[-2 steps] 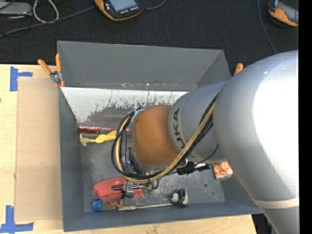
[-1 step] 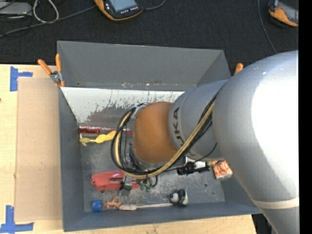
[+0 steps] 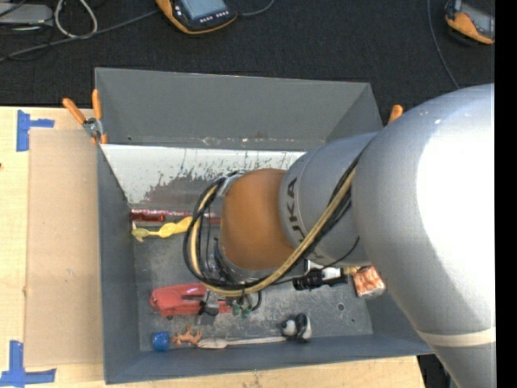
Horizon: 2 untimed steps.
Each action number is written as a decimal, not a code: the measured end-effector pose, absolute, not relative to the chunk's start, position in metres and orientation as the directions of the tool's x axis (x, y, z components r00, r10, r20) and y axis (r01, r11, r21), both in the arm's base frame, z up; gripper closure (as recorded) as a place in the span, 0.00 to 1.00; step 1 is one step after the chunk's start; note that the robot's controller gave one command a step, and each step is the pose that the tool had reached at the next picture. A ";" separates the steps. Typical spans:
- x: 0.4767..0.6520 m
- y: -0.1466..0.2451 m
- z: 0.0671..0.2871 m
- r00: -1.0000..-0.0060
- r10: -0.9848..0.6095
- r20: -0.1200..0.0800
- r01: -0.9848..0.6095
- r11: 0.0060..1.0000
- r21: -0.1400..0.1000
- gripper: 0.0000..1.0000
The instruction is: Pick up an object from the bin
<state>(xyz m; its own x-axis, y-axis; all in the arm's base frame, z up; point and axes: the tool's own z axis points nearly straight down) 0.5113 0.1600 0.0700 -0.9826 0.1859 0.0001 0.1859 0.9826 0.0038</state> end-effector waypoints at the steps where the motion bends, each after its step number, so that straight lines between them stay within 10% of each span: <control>1: 0.508 0.159 0.098 -0.982 0.186 0.012 0.186 0.982 -0.003 1.00; 2: 0.510 0.159 0.120 -0.982 0.187 0.007 0.187 0.982 0.001 1.00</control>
Offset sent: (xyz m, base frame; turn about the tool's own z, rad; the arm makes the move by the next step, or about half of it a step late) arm -0.0023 -0.0006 0.0558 0.0004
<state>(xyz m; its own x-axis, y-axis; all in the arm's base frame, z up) 0.5095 0.1590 0.1198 -0.9823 0.1870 0.0067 0.1870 0.9824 0.0006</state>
